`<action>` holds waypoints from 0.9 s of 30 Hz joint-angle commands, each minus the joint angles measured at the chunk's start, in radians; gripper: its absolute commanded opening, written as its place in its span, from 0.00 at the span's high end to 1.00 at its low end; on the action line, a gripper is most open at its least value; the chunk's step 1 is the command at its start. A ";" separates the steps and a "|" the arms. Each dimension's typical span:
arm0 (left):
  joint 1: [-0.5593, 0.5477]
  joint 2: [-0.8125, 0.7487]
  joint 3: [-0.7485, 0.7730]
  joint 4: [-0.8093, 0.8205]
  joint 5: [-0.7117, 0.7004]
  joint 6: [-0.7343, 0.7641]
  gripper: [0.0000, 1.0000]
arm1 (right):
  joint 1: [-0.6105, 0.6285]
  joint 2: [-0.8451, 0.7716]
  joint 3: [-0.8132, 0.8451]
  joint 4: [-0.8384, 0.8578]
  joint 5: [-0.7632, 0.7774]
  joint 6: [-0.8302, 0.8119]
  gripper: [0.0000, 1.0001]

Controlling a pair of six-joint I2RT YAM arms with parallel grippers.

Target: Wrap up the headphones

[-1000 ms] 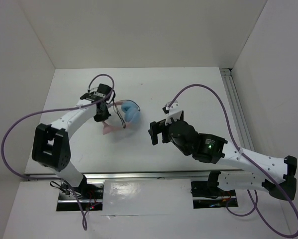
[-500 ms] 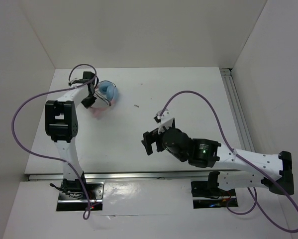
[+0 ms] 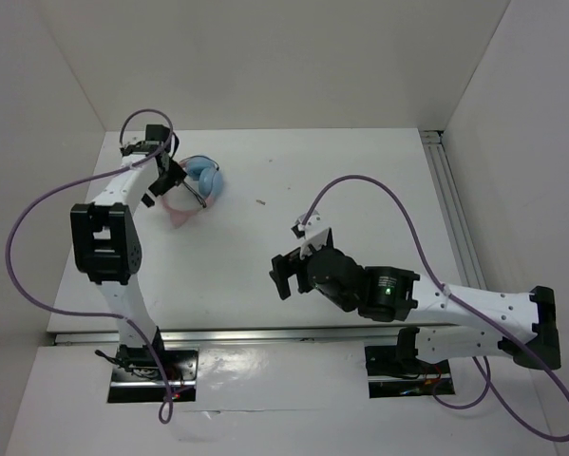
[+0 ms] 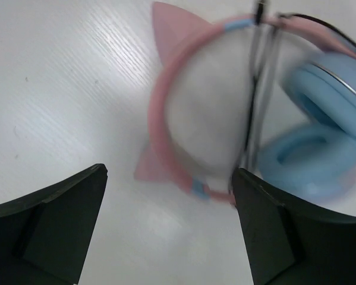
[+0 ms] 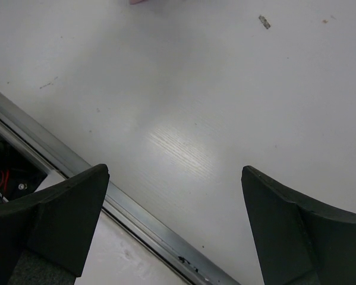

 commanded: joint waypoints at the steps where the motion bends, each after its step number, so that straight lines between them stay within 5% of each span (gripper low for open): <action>1: -0.071 -0.250 0.013 -0.078 0.015 0.043 0.00 | 0.015 -0.027 0.096 -0.109 0.100 0.046 0.00; 9: -0.136 -1.012 -0.380 0.004 0.176 0.223 0.00 | 0.025 -0.065 0.348 -0.465 0.304 0.095 0.00; 14: -0.127 -1.449 -0.439 -0.054 0.268 0.332 0.00 | 0.025 -0.189 0.458 -0.614 0.285 0.117 0.00; 19: -0.127 -1.571 -0.407 -0.157 0.377 0.333 0.00 | 0.025 -0.321 0.495 -0.694 0.254 0.135 0.00; 27: -0.145 -1.554 -0.310 -0.263 0.404 0.385 0.00 | -0.064 -0.384 0.475 -0.777 0.208 0.148 0.00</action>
